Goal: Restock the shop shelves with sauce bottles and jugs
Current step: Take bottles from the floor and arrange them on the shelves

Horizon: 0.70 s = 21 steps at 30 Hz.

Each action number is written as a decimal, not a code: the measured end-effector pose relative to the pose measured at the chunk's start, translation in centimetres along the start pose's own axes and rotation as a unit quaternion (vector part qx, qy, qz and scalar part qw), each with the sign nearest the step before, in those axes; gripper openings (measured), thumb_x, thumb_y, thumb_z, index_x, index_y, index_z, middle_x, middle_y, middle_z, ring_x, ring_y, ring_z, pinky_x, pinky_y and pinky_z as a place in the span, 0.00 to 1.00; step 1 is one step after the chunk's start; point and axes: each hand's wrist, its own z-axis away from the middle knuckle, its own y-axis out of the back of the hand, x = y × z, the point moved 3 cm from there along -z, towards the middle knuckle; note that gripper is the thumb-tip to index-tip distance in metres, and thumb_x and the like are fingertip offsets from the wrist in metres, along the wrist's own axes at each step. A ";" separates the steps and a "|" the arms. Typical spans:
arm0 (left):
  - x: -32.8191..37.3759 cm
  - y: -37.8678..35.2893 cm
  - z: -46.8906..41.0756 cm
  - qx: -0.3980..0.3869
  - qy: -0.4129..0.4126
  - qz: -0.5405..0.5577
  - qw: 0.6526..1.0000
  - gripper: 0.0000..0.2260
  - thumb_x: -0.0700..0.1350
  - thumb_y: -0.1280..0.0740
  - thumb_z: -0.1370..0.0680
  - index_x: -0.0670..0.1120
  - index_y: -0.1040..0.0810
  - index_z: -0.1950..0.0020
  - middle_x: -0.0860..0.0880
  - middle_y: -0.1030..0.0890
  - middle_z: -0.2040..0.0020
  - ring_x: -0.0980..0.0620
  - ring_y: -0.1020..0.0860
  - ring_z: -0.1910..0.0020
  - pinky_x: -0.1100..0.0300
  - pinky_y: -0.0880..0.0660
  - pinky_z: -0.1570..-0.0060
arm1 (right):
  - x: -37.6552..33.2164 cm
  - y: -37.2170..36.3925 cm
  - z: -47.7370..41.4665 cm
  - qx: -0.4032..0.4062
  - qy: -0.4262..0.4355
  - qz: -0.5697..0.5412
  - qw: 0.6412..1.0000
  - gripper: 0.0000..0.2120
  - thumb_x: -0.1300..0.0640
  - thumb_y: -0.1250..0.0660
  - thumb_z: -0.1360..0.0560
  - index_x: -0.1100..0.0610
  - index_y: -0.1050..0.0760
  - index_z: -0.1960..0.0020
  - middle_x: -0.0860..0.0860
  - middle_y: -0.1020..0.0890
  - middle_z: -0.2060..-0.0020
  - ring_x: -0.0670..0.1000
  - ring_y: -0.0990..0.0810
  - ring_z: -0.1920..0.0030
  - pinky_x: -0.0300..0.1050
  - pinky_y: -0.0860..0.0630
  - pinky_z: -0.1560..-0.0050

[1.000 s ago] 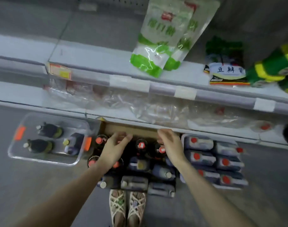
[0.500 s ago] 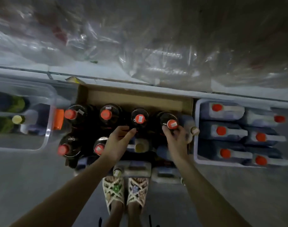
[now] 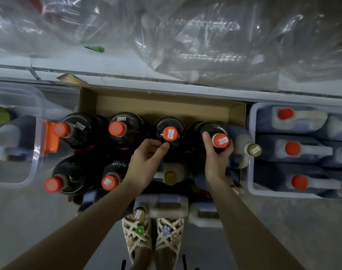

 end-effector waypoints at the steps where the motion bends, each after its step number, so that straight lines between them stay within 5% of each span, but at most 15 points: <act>1: 0.0 0.0 -0.1 0.002 -0.003 0.002 1.000 0.09 0.53 0.32 0.24 0.49 0.22 0.51 0.49 0.19 0.56 0.50 0.20 0.52 0.45 0.22 0.47 | 0.1 0.0 -0.1 0.003 0.006 -0.012 1.000 0.43 0.48 0.28 0.28 0.49 0.50 0.22 0.50 0.31 0.31 0.49 0.32 0.33 0.43 0.34 0.35; 6: 0.0 0.4 0.2 -0.001 -0.007 0.012 1.000 0.10 0.55 0.31 0.24 0.49 0.22 0.51 0.49 0.18 0.55 0.49 0.19 0.51 0.44 0.22 0.46 | -0.3 -0.2 -0.1 0.008 0.036 -0.037 0.999 0.41 0.47 0.27 0.28 0.51 0.46 0.23 0.50 0.29 0.32 0.48 0.29 0.34 0.42 0.32 0.35; 11: 1.4 1.1 1.4 -0.005 -0.023 0.004 1.000 0.08 0.53 0.32 0.23 0.50 0.23 0.51 0.50 0.18 0.55 0.51 0.19 0.52 0.54 0.23 0.50 | -3.3 -0.2 0.6 0.012 0.065 -0.053 0.996 0.33 0.44 0.28 0.28 0.52 0.35 0.27 0.50 0.23 0.37 0.49 0.23 0.42 0.26 0.27 0.66; 14: 3.2 1.5 2.5 0.001 -0.028 0.006 1.000 0.07 0.53 0.33 0.23 0.51 0.23 0.52 0.50 0.18 0.55 0.51 0.19 0.53 0.58 0.24 0.53 | -5.9 1.4 2.4 0.017 0.095 -0.040 0.995 0.30 0.41 0.30 0.29 0.51 0.30 0.31 0.48 0.21 0.42 0.50 0.21 0.46 0.26 0.27 0.69; 17: 6.1 1.7 4.6 -0.010 -0.032 0.011 0.999 0.09 0.55 0.33 0.24 0.51 0.23 0.52 0.49 0.18 0.55 0.53 0.19 0.54 0.59 0.24 0.53 | -8.9 3.3 5.6 -0.003 0.128 -0.028 0.991 0.30 0.41 0.30 0.29 0.51 0.30 0.30 0.47 0.23 0.38 0.47 0.25 0.41 0.24 0.27 0.61; 19: 8.5 1.6 6.4 -0.020 -0.038 0.014 0.999 0.10 0.55 0.33 0.25 0.49 0.24 0.52 0.49 0.18 0.54 0.55 0.19 0.56 0.62 0.25 0.55 | -11.8 4.4 8.4 -0.024 0.154 -0.025 0.987 0.27 0.37 0.28 0.33 0.47 0.24 0.37 0.45 0.19 0.43 0.46 0.22 0.41 0.37 0.24 0.44; 21: 11.4 1.6 8.7 -0.031 -0.038 0.023 0.999 0.09 0.53 0.33 0.24 0.48 0.24 0.52 0.48 0.18 0.54 0.54 0.20 0.56 0.66 0.26 0.58 | -14.9 5.7 11.3 -0.047 0.183 0.008 0.982 0.23 0.34 0.27 0.38 0.43 0.21 0.47 0.43 0.16 0.51 0.44 0.19 0.47 0.49 0.24 0.39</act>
